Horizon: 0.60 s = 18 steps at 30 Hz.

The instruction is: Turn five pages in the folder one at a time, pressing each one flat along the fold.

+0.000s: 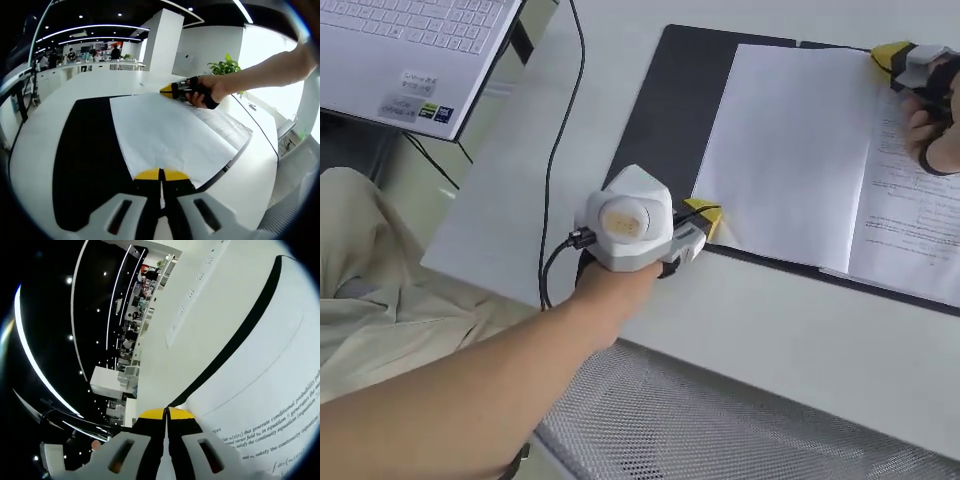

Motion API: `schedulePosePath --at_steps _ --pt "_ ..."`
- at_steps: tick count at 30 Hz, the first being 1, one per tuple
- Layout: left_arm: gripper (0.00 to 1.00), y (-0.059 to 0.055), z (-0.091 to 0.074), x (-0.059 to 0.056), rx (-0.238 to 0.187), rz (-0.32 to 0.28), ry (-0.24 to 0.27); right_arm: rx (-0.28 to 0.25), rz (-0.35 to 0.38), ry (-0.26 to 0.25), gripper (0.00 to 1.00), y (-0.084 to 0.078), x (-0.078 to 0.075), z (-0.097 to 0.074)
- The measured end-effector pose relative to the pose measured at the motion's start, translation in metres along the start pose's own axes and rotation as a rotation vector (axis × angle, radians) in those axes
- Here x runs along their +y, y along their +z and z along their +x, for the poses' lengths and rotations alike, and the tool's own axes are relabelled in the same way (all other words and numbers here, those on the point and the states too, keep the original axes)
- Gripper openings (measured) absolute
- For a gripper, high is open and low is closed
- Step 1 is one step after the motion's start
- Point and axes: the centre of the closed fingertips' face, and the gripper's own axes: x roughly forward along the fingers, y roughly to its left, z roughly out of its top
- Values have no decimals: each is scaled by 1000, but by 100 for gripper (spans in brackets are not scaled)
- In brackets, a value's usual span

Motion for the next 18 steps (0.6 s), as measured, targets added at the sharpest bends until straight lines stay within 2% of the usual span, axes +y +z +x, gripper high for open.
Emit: schedulePosePath --at_steps 2,5,7,11,18 --pt "0 0 1 1 0 -1 0 2 8 -2 0 3 -3 3" --pt "0 -1 1 2 2 -1 1 20 -31 -5 0 4 -9 4" --pt "0 0 0 1 2 -1 0 61 -51 0 0 -2 -11 2" --pt "0 1 -3 -2 2 2 0 109 -86 6 0 -12 -16 -4" --pt "0 2 -5 -4 4 5 0 153 -100 20 0 -32 -21 -20"
